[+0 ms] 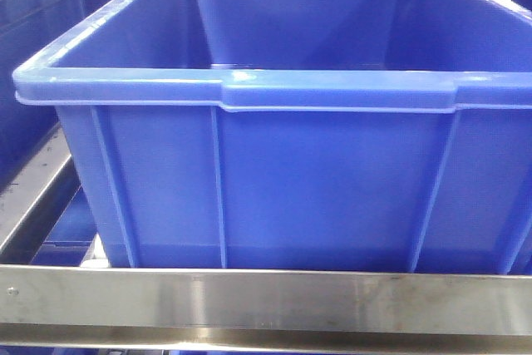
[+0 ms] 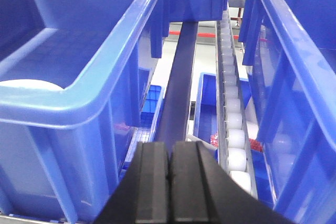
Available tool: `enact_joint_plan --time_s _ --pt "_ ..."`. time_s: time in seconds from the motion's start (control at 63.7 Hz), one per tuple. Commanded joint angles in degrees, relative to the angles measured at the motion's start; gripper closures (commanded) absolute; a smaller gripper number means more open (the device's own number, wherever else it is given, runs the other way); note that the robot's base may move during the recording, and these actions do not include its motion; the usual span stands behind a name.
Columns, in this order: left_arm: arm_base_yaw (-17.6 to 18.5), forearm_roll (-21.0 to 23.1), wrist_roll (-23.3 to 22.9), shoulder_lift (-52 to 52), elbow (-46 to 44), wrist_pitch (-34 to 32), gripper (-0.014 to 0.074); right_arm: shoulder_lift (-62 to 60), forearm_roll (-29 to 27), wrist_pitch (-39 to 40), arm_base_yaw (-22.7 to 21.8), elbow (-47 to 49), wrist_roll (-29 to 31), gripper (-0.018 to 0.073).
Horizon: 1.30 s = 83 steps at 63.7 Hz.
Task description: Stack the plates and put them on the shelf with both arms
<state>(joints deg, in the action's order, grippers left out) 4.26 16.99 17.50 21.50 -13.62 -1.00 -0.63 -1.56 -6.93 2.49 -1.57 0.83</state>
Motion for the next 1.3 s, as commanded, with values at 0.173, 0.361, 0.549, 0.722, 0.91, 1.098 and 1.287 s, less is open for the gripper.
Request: enact_joint_plan --time_s 0.173,0.361,0.549,0.722,0.91,1.098,1.287 --pt "-0.1 0.2 -0.1 0.3 -1.7 -4.6 0.0516 -1.1 0.7 4.6 -0.5 -0.1 0.0 0.0504" --pt "-0.1 0.2 -0.1 0.3 -1.7 -4.6 0.0516 -1.1 0.7 4.6 -0.5 -0.1 0.0 0.0504" --pt "-0.1 0.2 -0.1 0.3 -1.3 -4.7 0.0516 -1.1 0.7 4.6 -0.5 -0.1 0.0 0.0504" --pt "-0.1 -0.1 -0.8 -0.6 1.5 -7.8 0.0516 -1.1 0.7 4.6 -0.5 -0.1 0.0 0.0504" --pt "-0.1 -8.3 -2.6 -6.2 3.0 -6.0 0.0516 -1.1 0.7 4.6 -0.5 -0.1 0.0 0.0504" --pt "-1.3 -12.1 -6.3 -12.8 6.6 -3.5 0.0516 -1.1 0.7 4.6 -0.5 -0.1 0.0 0.0504" --pt "-2.4 -12.6 -6.6 -18.1 10.5 -3.5 0.0516 -1.1 0.7 4.6 -0.5 -0.1 0.0 0.0504"
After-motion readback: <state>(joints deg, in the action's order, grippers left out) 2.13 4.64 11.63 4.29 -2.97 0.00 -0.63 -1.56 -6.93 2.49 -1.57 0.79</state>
